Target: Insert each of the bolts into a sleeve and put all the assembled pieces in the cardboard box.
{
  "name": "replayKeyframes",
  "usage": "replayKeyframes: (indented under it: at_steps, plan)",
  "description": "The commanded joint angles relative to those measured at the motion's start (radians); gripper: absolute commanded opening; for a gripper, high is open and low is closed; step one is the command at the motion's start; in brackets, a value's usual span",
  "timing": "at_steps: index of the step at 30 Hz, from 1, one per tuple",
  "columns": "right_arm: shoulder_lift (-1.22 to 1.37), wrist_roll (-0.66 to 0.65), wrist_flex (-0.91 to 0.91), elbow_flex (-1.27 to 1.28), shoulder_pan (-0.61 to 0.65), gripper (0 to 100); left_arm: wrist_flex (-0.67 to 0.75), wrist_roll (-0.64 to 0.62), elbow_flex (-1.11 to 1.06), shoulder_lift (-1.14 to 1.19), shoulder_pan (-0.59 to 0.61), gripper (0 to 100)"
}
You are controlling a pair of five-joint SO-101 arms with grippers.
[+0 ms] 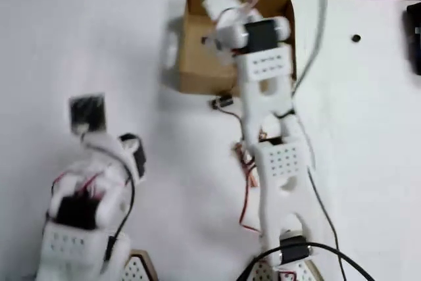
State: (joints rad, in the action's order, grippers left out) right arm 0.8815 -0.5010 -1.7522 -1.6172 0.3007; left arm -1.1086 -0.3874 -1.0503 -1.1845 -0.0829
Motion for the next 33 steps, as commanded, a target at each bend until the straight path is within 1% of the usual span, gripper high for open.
replayKeyframes:
  at_steps: [1,4,8,13,18,21,24,26,33]
  plan:
    - [-0.166,0.025,-0.016,-0.037,-0.019,1.9,-0.087,-0.092,0.326,0.385,-0.075,2]
    - [-0.251,0.026,-0.018,0.026,-0.018,1.9,-0.178,-0.14,0.547,0.595,-0.121,2]
    - [-0.392,0.043,-0.018,0.238,-0.021,1.9,-0.27,-0.195,0.737,0.727,-0.193,2]
    - [-0.579,0.069,-0.018,0.488,-0.027,1.9,-0.253,-0.209,0.754,0.744,-0.272,2]
    - [-0.774,0.069,-0.018,0.713,-0.09,1.9,-0.13,-0.213,0.69,0.749,-0.344,2]
    - [-0.901,0.069,-0.018,0.861,-0.137,1.9,-0.092,-0.258,0.642,0.767,-0.39,2]
    - [-1.018,0.069,-0.016,1.019,-0.173,1.9,-0.091,-0.276,0.657,0.856,-0.41,2]
    - [-1.076,0.069,-0.016,1.103,-0.189,1.9,-0.095,-0.331,0.691,0.939,-0.419,2]
    - [-1.21,0.064,-0.008,1.286,-0.278,1.9,-0.095,-0.443,0.825,1.181,-0.494,2]
